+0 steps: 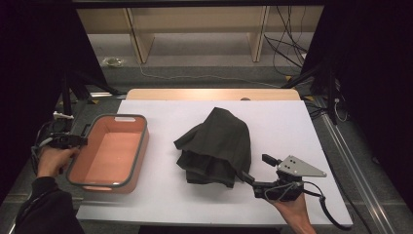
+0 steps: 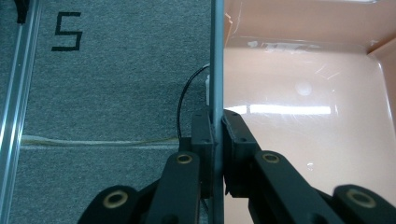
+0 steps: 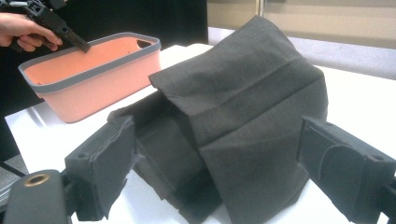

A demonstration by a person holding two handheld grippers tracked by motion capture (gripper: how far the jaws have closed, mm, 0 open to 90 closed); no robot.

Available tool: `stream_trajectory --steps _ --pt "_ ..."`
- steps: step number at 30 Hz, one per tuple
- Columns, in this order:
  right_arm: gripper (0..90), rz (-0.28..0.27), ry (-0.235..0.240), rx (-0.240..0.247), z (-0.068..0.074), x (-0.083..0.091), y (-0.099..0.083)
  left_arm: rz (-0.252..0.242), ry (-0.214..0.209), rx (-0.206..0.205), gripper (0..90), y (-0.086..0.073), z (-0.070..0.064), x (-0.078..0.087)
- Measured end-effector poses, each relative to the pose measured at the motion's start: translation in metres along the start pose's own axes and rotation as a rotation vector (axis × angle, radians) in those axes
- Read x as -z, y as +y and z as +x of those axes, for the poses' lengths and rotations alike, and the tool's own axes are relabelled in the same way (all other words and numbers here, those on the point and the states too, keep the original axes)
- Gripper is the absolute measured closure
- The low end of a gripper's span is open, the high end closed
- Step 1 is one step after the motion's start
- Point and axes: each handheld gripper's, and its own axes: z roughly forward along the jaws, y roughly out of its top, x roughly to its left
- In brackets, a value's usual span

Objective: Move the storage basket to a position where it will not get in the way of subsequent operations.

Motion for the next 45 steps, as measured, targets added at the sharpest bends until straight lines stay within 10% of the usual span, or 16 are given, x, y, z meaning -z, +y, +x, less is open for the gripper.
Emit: stream_trajectory --steps 45 --pt "13.1 0.026 -0.012 0.001 0.0 -0.004 0.0 0.0 -0.01 0.06 83.1 0.013 -0.033 -0.01"
